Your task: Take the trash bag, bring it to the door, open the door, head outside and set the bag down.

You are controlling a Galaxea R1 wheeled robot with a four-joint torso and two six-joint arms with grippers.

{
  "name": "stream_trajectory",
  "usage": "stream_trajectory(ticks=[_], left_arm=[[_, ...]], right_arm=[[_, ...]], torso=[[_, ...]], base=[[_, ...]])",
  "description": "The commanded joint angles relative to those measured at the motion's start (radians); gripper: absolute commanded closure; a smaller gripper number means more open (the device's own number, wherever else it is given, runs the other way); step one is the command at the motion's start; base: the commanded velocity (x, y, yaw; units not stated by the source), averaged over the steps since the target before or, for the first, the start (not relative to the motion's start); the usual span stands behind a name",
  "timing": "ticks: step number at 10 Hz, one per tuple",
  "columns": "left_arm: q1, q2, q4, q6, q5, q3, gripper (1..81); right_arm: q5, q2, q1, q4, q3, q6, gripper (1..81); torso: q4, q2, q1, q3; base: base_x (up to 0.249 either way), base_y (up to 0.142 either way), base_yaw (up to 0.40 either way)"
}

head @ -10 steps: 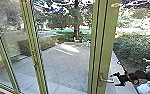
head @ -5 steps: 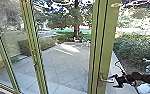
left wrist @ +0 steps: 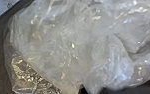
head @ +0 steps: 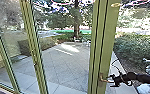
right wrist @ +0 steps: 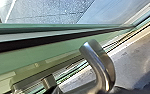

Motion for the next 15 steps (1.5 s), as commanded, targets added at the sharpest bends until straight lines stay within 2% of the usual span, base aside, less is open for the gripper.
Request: stream_trajectory(ticks=[1, 8, 12, 14, 15], left_arm=[[-0.060, -0.002, -0.012, 0.006, 0.074, 0.000, 81.1], [-0.060, 0.001, -0.012, 0.006, 0.074, 0.000, 81.1], [-0.059, 0.001, -0.010, 0.006, 0.074, 0.000, 81.1], [-0.059, 0.001, -0.010, 0.006, 0.074, -0.001, 81.1], [-0.059, 0.003, -0.009, 0.006, 0.074, -0.001, 81.1]], right_arm=[[-0.043, 0.028, 0.140, 0.011, -0.059, 0.017, 1.0], [-0.043, 0.146, 0.044, 0.017, -0.197, 0.019, 1.0], [-0.031, 0.235, -0.048, 0.011, -0.266, 0.020, 1.0], [-0.028, 0.261, -0.089, 0.009, -0.255, 0.014, 1.0], [-0.003, 0.269, -0.116, 0.008, -0.245, 0.011, 1.0]], torso=[[0.000, 0.000, 0.000, 0.000], [0.000, 0.000, 0.000, 0.000], [-0.001, 0.000, -0.001, 0.000], [-0.001, -0.001, -0.002, 0.001], [-0.002, -0.001, -0.002, 0.001]], base=[[0.000, 0.000, 0.000], [0.000, 0.000, 0.000], [0.000, 0.000, 0.000], [0.000, 0.000, 0.000], [0.000, 0.000, 0.000]])
